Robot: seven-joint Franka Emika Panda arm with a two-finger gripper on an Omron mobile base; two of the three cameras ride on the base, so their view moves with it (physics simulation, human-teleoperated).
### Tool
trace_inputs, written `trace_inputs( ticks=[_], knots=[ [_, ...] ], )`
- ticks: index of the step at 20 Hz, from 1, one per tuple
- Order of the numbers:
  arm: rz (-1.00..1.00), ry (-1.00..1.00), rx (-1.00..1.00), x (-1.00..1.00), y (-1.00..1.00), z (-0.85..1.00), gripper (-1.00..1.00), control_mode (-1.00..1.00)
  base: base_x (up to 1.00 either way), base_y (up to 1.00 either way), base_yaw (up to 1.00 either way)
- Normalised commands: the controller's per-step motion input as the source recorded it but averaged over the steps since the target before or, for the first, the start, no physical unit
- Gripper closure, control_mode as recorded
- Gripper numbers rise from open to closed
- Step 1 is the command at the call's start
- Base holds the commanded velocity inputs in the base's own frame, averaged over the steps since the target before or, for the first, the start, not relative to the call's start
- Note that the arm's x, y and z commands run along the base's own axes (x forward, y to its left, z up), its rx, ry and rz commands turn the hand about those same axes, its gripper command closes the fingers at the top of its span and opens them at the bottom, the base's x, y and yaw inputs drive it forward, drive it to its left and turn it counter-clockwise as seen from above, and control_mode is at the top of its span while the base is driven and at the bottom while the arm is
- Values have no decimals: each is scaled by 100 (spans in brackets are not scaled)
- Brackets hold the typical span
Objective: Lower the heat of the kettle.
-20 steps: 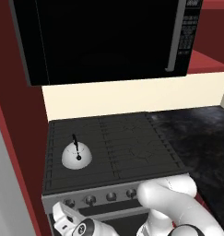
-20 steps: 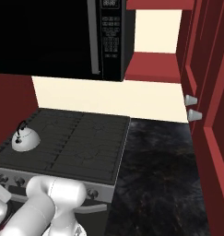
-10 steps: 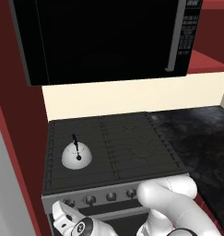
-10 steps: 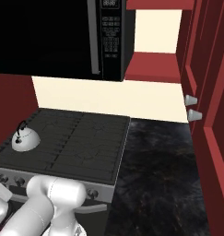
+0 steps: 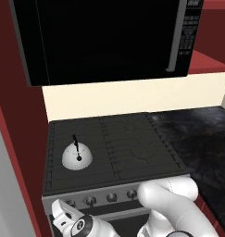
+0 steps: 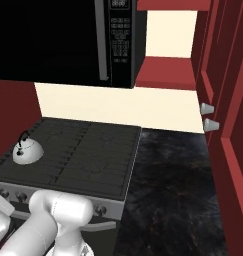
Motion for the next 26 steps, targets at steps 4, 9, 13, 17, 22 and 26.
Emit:
trace_inputs(
  ticks=[4, 9, 13, 17, 22, 26],
  knots=[
    [0, 0, 0, 0, 0, -1, 100, -100, 0, 0, 0],
    [0, -7, 3, 0, 0, 0, 100, -100, 0, 0, 0],
    [-3, 0, 10, 0, 0, 0, 100, -100, 0, 0, 0],
    [-4, 0, 15, 0, 0, 0, 100, -100, 0, 0, 0],
    [-6, 0, 18, 0, 0, 0, 100, -100, 0, 0, 0],
    [-7, 0, 21, 0, 0, -5, 100, -100, 0, 0, 0]
  ],
)
